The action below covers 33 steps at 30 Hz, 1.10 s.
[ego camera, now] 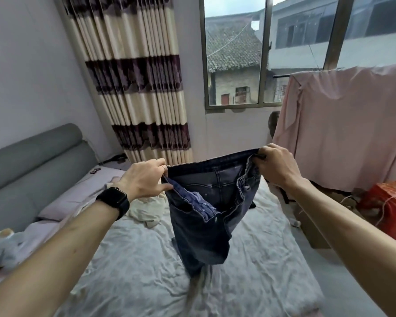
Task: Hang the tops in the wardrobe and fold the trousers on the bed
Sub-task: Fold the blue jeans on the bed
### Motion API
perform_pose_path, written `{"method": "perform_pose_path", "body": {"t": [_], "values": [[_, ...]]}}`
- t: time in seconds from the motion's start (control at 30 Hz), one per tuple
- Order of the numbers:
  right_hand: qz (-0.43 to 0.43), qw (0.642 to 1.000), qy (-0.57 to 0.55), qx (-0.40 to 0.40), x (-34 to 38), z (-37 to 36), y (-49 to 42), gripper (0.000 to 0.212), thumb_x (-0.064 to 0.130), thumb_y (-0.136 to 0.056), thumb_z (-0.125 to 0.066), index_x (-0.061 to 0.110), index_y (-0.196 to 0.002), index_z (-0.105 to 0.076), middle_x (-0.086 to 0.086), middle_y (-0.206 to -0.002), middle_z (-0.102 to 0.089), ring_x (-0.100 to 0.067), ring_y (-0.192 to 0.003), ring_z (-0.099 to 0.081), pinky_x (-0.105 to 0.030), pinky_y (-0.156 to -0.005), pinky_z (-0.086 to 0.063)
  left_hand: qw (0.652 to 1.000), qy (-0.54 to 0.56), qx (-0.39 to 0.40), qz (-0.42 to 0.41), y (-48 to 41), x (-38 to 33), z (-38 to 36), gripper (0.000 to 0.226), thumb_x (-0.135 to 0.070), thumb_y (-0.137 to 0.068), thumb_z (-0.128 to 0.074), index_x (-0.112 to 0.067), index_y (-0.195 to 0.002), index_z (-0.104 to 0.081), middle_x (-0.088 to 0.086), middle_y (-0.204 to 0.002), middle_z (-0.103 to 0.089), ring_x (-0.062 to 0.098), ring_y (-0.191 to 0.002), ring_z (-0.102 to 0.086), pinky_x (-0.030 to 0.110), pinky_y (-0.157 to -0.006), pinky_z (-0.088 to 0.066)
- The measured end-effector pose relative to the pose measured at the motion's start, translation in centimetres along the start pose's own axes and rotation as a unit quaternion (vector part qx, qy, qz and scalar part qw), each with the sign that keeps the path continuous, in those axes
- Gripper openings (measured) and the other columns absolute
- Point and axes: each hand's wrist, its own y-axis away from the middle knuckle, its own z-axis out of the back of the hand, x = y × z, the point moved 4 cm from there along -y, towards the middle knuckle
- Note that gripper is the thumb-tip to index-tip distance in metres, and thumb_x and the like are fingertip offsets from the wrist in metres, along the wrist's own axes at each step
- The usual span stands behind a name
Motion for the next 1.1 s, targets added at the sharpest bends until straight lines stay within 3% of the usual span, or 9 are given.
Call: {"method": "perform_pose_path", "body": {"t": [0.1, 0.23, 0.37, 0.53, 0.73, 0.87, 0.97, 1.03, 1.1], "values": [[-0.022, 0.999, -0.010, -0.026, 1.2, 1.4, -1.3, 0.024, 0.033, -0.093, -0.067, 0.012, -0.101, -0.075, -0.008, -0.103, -0.067, -0.038, -0.093, -0.063, -0.039, -0.075, -0.048, 0.992, 0.096, -0.071, 0.038, -0.4, 1.4, 1.9, 0.044, -0.069, -0.088, -0.057, -0.026, -0.093, -0.065, -0.017, -0.093, -0.055, 0.012, -0.078, -0.060, 0.031, -0.062, -0.043], [-0.036, 0.996, -0.042, -0.067, 3.3, 4.3, -3.7, 0.022, 0.030, -0.093, -0.067, 0.008, -0.098, -0.070, -0.012, -0.100, -0.067, -0.036, -0.089, -0.060, -0.036, -0.072, -0.039, 0.927, 0.285, -0.218, 0.111, -1.6, 3.7, 5.5, 0.029, -0.053, -0.091, -0.066, -0.033, -0.074, -0.053, -0.016, -0.073, -0.055, 0.003, -0.068, -0.054, 0.027, -0.058, -0.038], [0.000, 0.990, -0.040, -0.132, 7.6, 10.6, -7.4, 0.024, 0.029, -0.098, -0.056, 0.009, -0.110, -0.059, -0.014, -0.108, -0.061, -0.029, -0.084, -0.052, -0.039, -0.073, -0.042, 0.872, 0.327, -0.324, 0.165, -4.1, 6.4, 12.9, 0.028, -0.049, -0.086, -0.063, -0.030, -0.071, -0.049, -0.015, -0.064, -0.053, 0.006, -0.062, -0.054, 0.023, -0.053, -0.036], [0.001, 0.990, -0.045, -0.133, 11.6, 17.9, -9.0, 0.023, 0.023, -0.102, -0.043, 0.007, -0.119, -0.042, -0.014, -0.115, -0.048, -0.039, -0.098, -0.053, -0.053, -0.081, -0.046, 0.890, 0.277, -0.332, 0.147, -4.6, 7.6, 22.8, 0.034, -0.046, -0.082, -0.077, -0.024, -0.075, -0.051, -0.013, -0.072, -0.058, 0.013, -0.067, -0.056, 0.030, -0.055, -0.035], [0.109, 0.967, -0.078, -0.219, 13.9, 23.2, -6.2, 0.012, 0.021, -0.102, -0.047, 0.012, -0.110, -0.042, -0.003, -0.097, -0.041, -0.024, -0.084, -0.042, -0.035, -0.070, -0.031, 0.841, 0.304, -0.409, 0.180, 0.2, 7.1, 28.9, 0.028, -0.037, -0.081, -0.078, -0.021, -0.086, -0.055, -0.013, -0.076, -0.061, 0.014, -0.073, -0.056, 0.028, -0.061, -0.038], [0.104, 0.979, -0.093, -0.147, 12.3, 22.6, -2.0, 0.010, 0.025, -0.098, -0.048, 0.019, -0.102, -0.042, 0.005, -0.087, -0.042, -0.009, -0.073, -0.040, -0.025, -0.058, -0.026, 0.854, 0.330, -0.361, 0.175, 4.4, 4.5, 26.7, 0.036, -0.036, -0.079, -0.083, -0.021, -0.093, -0.053, -0.015, -0.079, -0.059, 0.007, -0.070, -0.056, 0.025, -0.063, -0.043], [0.098, 0.983, -0.087, -0.129, 9.7, 20.6, 2.5, 0.014, 0.029, -0.094, -0.051, 0.015, -0.094, -0.048, 0.008, -0.076, -0.047, -0.002, -0.067, -0.039, -0.014, -0.059, -0.028, 0.829, 0.404, -0.343, 0.177, 7.7, 2.0, 22.3, 0.043, -0.031, -0.076, -0.088, -0.022, -0.100, -0.054, -0.014, -0.085, -0.059, -0.012, -0.067, -0.055, 0.005, -0.060, -0.040], [0.076, 0.983, -0.138, -0.095, 8.4, 19.2, 4.9, 0.020, 0.034, -0.088, -0.048, 0.014, -0.091, -0.048, 0.006, -0.078, -0.052, -0.006, -0.068, -0.045, -0.021, -0.060, -0.035, 0.815, 0.438, -0.332, 0.184, 9.5, 0.8, 20.2, 0.047, -0.032, -0.072, -0.091, -0.023, -0.103, -0.057, -0.014, -0.089, -0.064, -0.013, -0.072, -0.057, 0.005, -0.064, -0.043], [0.048, 0.983, -0.164, -0.061, 7.2, 17.6, 7.4, 0.025, 0.038, -0.086, -0.046, 0.015, -0.094, -0.049, 0.004, -0.081, -0.055, -0.009, -0.071, -0.050, -0.027, -0.059, -0.038, 0.809, 0.469, -0.295, 0.198, 11.2, -0.4, 18.1, 0.045, -0.037, -0.067, -0.093, -0.031, -0.100, -0.063, -0.011, -0.095, -0.071, -0.003, -0.085, -0.065, 0.017, -0.073, -0.053]]}}
